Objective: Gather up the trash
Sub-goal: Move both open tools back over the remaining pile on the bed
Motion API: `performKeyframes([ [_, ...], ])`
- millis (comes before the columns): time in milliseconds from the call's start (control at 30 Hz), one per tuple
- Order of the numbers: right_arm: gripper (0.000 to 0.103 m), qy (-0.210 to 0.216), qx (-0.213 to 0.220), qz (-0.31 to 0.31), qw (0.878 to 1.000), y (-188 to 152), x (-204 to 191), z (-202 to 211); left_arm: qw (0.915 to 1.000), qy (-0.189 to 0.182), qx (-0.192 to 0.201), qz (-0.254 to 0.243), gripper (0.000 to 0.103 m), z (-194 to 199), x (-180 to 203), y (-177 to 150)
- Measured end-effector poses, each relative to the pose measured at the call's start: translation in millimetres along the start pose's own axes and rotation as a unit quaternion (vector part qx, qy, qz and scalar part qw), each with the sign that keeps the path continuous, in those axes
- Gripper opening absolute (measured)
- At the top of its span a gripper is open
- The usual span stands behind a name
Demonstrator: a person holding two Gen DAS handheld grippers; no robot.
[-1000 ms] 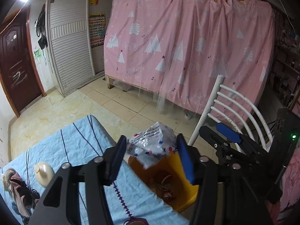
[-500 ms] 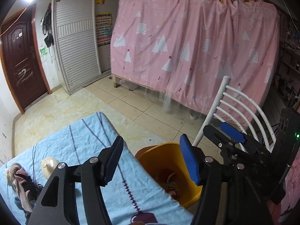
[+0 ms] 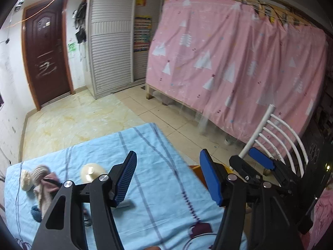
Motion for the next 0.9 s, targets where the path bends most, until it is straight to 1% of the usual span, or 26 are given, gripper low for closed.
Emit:
performKeyframes([
  [200,0.074,0.025,-0.021,0.025,0.999,-6.9,-42.4,-14.0,0.9995,0.022,0.011,0.020,0.055,15.5,-39.8,2.4],
  [267,0.076,0.031,-0.027,0.031,0.999,-9.1,-52.4,-18.6,0.9991,0.030,0.013,0.027,0.055,20.2,-54.1,1.1],
  [433,0.078,0.051,-0.052,0.050,0.996,-19.9,-80.4,-32.8,0.9969,0.061,0.015,0.048,0.055,29.6,-98.5,-0.2],
  [533,0.082,0.062,-0.071,0.063,0.994,-28.9,-98.3,-42.4,0.9947,0.080,0.016,0.063,0.055,35.0,-129.2,-1.8],
  [767,0.083,0.085,-0.108,0.085,0.987,-47.7,-135.5,-62.9,0.9870,0.121,0.015,0.105,0.055,47.4,-195.9,-8.0],
  [900,0.084,0.094,-0.128,0.090,0.983,-56.9,-148.1,-73.5,0.9828,0.144,0.011,0.116,0.056,52.3,-229.5,-12.1],
])
Point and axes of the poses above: each gripper's, at about its wrist camera, not at the fingertips, and z roughly against the way its jaws point, x to its right, y to its top, the point moved 2 cm from there along -z, roughly the way its jaws point, and after that the axes turned 10 degrees about x, right-handed, at the moved point
